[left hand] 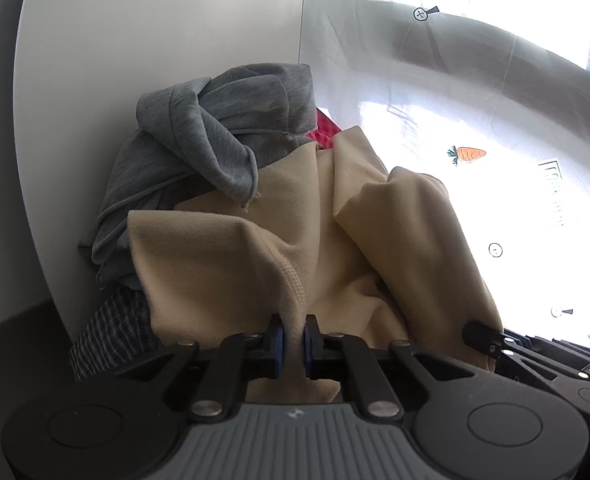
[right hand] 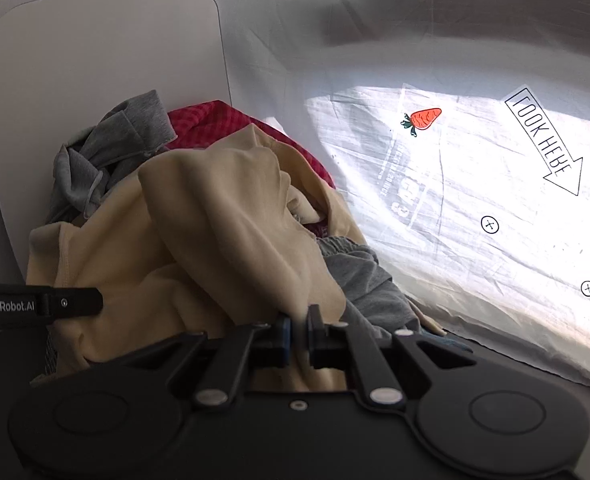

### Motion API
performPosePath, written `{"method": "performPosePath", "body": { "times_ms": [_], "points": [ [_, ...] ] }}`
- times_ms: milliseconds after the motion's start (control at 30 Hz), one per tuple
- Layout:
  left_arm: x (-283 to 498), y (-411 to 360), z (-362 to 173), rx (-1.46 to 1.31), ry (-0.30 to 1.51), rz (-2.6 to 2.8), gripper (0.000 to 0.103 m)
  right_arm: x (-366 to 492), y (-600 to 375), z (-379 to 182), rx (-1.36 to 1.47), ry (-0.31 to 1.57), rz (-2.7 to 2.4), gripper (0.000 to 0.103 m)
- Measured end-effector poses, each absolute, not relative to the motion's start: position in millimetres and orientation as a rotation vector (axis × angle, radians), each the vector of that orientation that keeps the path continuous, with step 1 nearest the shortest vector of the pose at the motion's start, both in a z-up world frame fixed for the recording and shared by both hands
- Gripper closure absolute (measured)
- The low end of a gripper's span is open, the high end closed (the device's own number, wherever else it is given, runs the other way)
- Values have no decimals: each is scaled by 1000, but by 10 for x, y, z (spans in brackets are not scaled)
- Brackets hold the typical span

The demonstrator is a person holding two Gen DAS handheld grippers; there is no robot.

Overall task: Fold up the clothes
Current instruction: 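Lift the beige sweater out of the pile with both grippers onto the table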

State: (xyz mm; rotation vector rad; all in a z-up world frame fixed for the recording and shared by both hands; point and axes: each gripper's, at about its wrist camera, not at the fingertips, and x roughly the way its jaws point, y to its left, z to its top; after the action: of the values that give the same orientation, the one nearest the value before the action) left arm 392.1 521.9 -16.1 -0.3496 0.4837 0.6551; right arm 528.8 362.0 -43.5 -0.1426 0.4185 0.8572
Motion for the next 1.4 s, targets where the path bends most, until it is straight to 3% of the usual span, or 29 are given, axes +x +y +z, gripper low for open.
{"method": "performPosePath", "body": {
  "times_ms": [367,767,967,1400],
  "points": [
    [3785,4359,151,-340,428,548,94,5201,2583,-136,-72,319,682,95],
    [3754,2593,135,-347,469,343,94,4820,674,25,-27,268,450,95],
    [3739,1645,-72,-367,530,240,94,4643,-358,-62,-16,293,340,95],
    [3735,-231,-1112,-447,792,-33,94,4366,-2466,-563,12,435,13,95]
  ]
}}
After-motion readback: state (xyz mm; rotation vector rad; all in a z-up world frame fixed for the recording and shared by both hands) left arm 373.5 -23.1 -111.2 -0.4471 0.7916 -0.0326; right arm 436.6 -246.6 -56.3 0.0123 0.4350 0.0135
